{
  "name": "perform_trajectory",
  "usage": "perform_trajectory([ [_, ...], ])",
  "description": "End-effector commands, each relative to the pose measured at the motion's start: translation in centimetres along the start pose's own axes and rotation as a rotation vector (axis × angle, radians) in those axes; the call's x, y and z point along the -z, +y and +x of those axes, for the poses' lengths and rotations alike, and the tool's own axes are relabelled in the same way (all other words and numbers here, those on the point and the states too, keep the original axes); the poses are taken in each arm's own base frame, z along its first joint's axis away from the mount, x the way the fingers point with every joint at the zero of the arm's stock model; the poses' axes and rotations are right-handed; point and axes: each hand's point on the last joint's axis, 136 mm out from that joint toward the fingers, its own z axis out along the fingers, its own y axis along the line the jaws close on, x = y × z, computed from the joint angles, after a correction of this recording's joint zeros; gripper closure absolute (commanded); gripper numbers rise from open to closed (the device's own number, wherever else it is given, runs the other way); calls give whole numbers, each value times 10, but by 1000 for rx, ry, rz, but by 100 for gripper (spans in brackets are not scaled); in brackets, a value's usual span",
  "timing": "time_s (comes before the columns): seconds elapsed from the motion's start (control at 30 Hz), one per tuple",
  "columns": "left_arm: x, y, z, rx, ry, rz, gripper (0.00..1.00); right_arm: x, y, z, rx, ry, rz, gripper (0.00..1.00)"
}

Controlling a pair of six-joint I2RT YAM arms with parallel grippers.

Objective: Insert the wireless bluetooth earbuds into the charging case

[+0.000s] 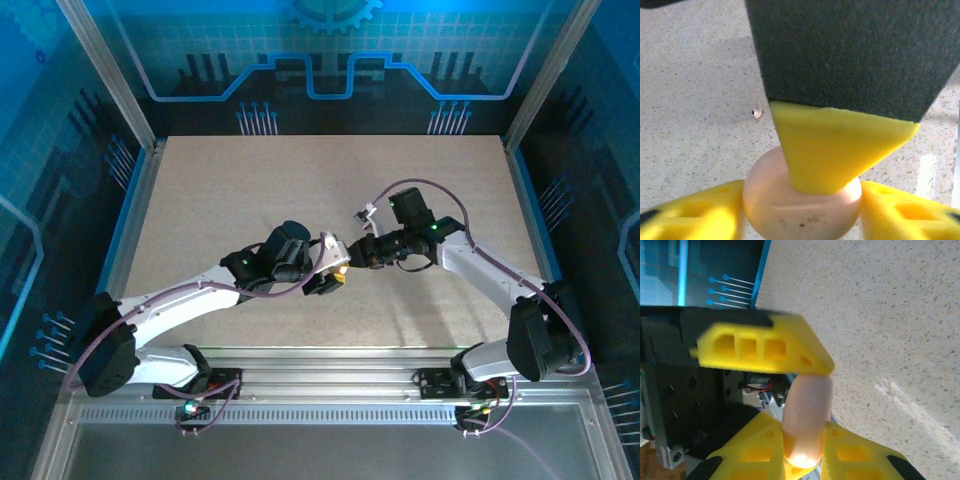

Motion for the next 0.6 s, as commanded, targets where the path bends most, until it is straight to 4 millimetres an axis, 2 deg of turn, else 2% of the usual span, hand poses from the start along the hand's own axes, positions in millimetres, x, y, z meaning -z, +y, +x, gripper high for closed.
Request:
perform_trajectory([
  [0.0,16,-7,-31,4,-107,22,23,10,4,-2,135,-7,49,84],
  [0.13,25,-9,-32,19,-146,38,22,17,5,-5,288,0,63,84],
  [0.27,39,-22,-29,10,-207,134,24,25,10,-7,469,31,54,84],
  [0.43,56,-12,-24,115,-270,177,26,32,22,-5,659,59,17,84],
  [0.57,64,-12,-18,134,-281,224,28,38,31,-1,808,61,-4,85],
])
